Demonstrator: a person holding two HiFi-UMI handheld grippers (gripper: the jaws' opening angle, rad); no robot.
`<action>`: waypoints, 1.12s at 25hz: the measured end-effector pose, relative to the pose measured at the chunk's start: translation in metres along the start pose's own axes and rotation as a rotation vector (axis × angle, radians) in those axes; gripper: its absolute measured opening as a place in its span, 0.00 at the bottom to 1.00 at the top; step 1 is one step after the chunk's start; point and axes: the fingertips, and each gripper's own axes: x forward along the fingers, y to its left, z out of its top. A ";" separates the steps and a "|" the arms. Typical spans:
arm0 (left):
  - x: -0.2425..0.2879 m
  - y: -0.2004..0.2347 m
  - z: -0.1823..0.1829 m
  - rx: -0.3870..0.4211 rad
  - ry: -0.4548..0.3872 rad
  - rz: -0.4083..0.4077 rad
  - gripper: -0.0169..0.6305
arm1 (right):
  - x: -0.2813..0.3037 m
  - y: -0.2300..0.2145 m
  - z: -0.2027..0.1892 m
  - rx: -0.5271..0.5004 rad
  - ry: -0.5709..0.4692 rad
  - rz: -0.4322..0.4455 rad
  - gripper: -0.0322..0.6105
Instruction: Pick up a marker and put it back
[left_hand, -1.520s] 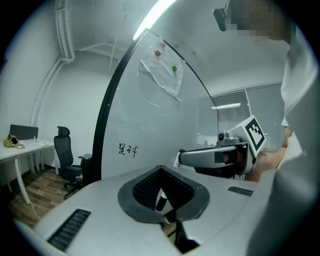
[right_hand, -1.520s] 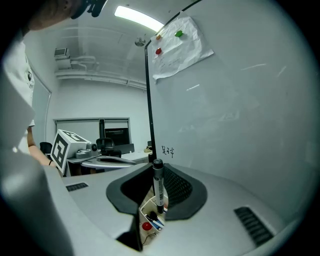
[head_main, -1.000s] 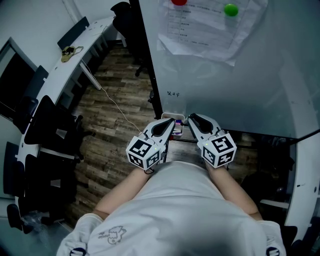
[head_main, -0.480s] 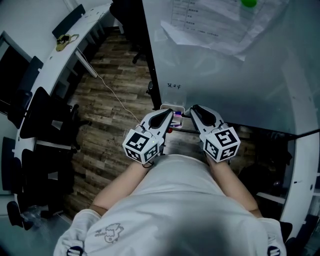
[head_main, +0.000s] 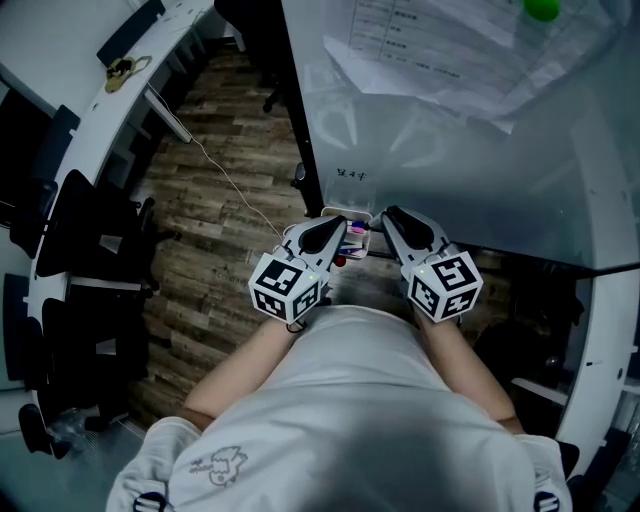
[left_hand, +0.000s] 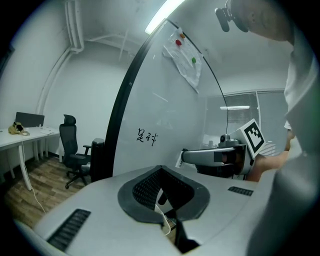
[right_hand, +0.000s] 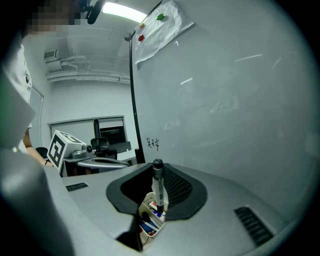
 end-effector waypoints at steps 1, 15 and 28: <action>0.002 0.002 -0.002 -0.004 0.005 0.002 0.03 | 0.002 -0.002 -0.002 0.001 0.006 -0.001 0.17; 0.015 0.017 -0.035 -0.058 0.079 -0.023 0.03 | 0.026 -0.018 -0.037 0.069 0.089 -0.008 0.17; 0.013 0.031 -0.056 -0.124 0.106 -0.031 0.03 | 0.039 -0.027 -0.061 0.099 0.144 -0.045 0.17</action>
